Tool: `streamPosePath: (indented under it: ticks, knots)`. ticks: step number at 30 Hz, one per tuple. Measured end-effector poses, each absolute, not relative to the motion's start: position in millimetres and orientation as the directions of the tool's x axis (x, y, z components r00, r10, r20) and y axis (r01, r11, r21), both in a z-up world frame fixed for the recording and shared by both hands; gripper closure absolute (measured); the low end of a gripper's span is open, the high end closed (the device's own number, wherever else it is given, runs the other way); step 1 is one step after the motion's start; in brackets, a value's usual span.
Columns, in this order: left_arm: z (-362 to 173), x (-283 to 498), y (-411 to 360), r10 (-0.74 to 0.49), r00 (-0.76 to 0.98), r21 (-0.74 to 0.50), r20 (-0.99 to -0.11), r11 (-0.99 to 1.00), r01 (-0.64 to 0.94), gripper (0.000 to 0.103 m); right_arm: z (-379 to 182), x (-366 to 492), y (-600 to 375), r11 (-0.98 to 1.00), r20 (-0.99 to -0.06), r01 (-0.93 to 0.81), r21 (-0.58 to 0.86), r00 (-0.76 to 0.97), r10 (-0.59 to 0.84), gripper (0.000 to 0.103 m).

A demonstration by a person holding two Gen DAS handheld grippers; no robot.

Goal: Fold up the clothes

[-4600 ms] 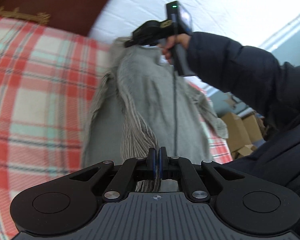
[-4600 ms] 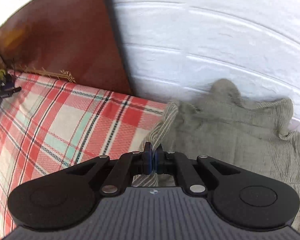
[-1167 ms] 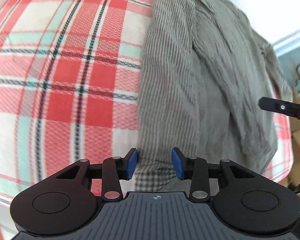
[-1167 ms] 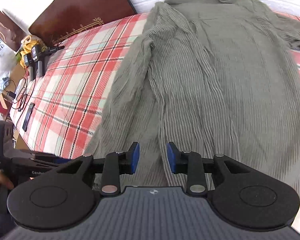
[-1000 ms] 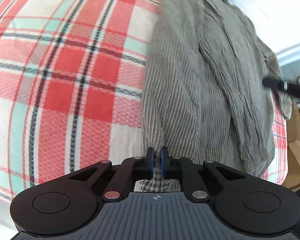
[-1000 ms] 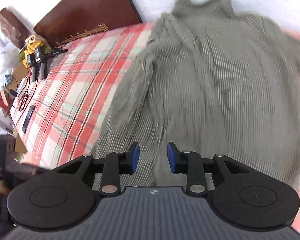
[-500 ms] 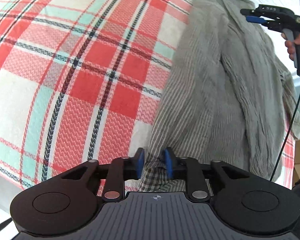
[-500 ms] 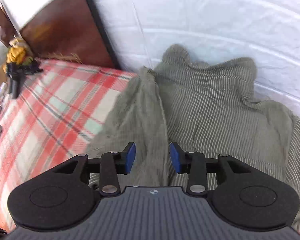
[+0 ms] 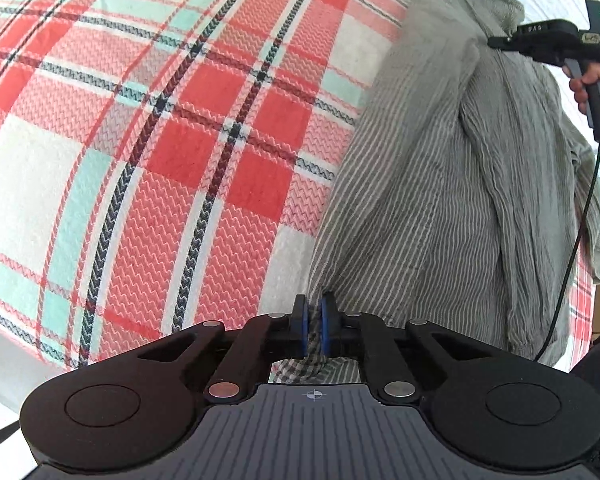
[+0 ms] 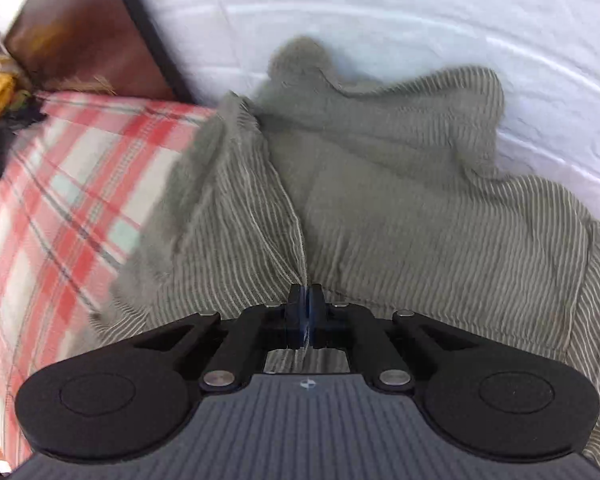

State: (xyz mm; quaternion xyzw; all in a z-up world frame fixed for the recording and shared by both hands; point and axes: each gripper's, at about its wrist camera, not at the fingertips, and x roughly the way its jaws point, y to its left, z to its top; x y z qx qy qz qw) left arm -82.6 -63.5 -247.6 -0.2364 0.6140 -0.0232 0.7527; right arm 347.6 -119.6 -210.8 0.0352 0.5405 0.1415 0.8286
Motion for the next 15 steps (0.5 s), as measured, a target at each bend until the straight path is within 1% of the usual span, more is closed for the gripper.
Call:
streamPosePath:
  ticks: [2, 3, 4, 6, 8, 11, 12, 15]
  knots:
    - [-247, -84, -62, -0.331, 0.249, -0.392, -0.910, 0.883, -0.257, 0.100, -212, 349, -119, 0.958, -0.889, -0.191, 0.214, 0.368, 0.272, 0.098]
    - [-245, -85, -61, -0.336, 0.251, -0.397, -0.908, 0.881, -0.256, 0.086, -208, 349, -118, 0.955, -0.884, -0.206, 0.213, 0.376, 0.278, 0.090]
    - [-242, -86, -61, -0.338, 0.254, -0.399, -0.906, 0.881, -0.252, 0.075, -202, 349, -118, 0.951, -0.875, -0.227, 0.208, 0.392, 0.285, 0.076]
    - [-235, -88, -58, -0.333, 0.263, -0.397, -0.905, 0.885, -0.242, 0.068, -190, 349, -117, 0.940, -0.852, -0.271, 0.206, 0.423, 0.309, 0.059]
    - [-227, -90, -54, -0.337, 0.278, -0.405, -0.899, 0.883, -0.238, 0.068, -175, 354, -114, 0.918, -0.819, -0.323, 0.230, 0.445, 0.362, 0.059]
    - [-220, -88, -50, -0.320, 0.306, -0.398, -0.897, 0.884, -0.243, 0.066, -163, 375, -98, 0.907, -0.802, -0.370, 0.203, 0.468, 0.370, 0.059]
    - [-219, -84, -50, -0.311, 0.314, -0.395, -0.897, 0.883, -0.252, 0.064, -164, 384, -91, 0.904, -0.800, -0.377, 0.201, 0.469, 0.373, 0.059]
    - [-220, -70, -50, -0.312, 0.314, -0.395, -0.897, 0.883, -0.253, 0.064, -171, 411, -69, 0.895, -0.799, -0.405, 0.186, 0.468, 0.378, 0.060]
